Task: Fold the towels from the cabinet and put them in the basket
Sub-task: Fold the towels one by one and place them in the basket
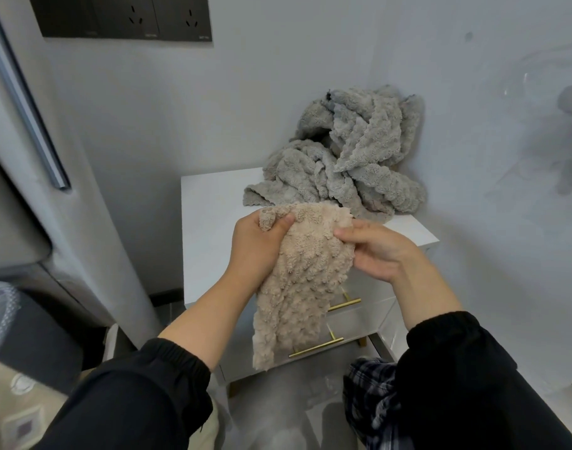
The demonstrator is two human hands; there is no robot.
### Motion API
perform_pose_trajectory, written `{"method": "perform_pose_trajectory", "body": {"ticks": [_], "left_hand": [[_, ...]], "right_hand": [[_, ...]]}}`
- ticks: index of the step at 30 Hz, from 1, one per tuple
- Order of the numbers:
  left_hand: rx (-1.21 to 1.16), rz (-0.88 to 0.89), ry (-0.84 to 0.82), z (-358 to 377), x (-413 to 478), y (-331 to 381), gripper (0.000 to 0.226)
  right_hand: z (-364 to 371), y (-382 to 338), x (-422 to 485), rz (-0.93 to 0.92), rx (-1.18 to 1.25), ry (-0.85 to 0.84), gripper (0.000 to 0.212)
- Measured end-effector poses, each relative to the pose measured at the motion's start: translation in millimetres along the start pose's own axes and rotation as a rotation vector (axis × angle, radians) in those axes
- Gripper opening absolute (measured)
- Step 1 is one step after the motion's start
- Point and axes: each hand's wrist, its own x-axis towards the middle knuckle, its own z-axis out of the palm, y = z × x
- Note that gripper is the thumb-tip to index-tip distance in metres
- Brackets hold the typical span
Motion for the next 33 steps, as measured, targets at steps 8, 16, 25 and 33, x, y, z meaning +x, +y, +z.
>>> {"method": "perform_pose_trajectory", "body": {"ticks": [8, 16, 25, 33], "left_hand": [[0.238, -0.169, -0.35, -37, 22, 9, 0.014], [0.669, -0.05, -0.256, -44, 29, 6, 0.023], [-0.031, -0.369, -0.187, -38, 30, 10, 0.02], [-0.097, -0.328, -0.008, -35, 47, 2, 0.032]], "right_hand": [[4, 2, 1, -0.236, -0.564, 0.339, 0.015], [4, 1, 3, -0.417, -0.958, 0.489, 0.059], [8, -10, 19, -0.114, -0.378, 0.298, 0.014], [10, -13, 38, -0.145, -0.204, 0.338, 0.014]]}}
